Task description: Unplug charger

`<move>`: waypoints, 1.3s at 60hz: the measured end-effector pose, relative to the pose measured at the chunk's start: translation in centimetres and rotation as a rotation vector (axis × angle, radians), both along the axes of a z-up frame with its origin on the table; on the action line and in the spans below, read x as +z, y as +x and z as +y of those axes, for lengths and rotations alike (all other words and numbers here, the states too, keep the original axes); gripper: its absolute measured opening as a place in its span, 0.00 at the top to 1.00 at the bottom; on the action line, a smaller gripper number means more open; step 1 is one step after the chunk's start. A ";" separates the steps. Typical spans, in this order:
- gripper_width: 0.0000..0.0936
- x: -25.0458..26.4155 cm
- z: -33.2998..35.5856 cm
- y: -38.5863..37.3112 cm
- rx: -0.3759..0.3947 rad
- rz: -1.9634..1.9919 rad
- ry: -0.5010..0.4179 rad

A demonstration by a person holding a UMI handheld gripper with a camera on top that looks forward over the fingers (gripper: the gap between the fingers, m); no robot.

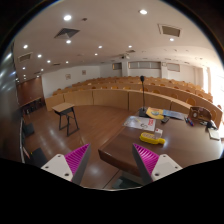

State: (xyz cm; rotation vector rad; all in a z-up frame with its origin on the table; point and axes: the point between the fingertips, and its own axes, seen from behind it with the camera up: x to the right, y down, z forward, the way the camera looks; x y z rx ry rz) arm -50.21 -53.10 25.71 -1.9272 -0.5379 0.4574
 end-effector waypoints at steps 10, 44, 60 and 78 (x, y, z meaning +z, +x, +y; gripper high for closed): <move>0.09 -2.7 1.5 0.5 -0.049 -0.028 -0.049; 0.09 -17.2 25.4 7.8 -0.520 -0.161 -0.110; 0.11 -18.7 36.4 10.7 -0.685 -0.144 -0.019; 0.58 -21.2 41.8 11.6 -0.752 -0.172 0.040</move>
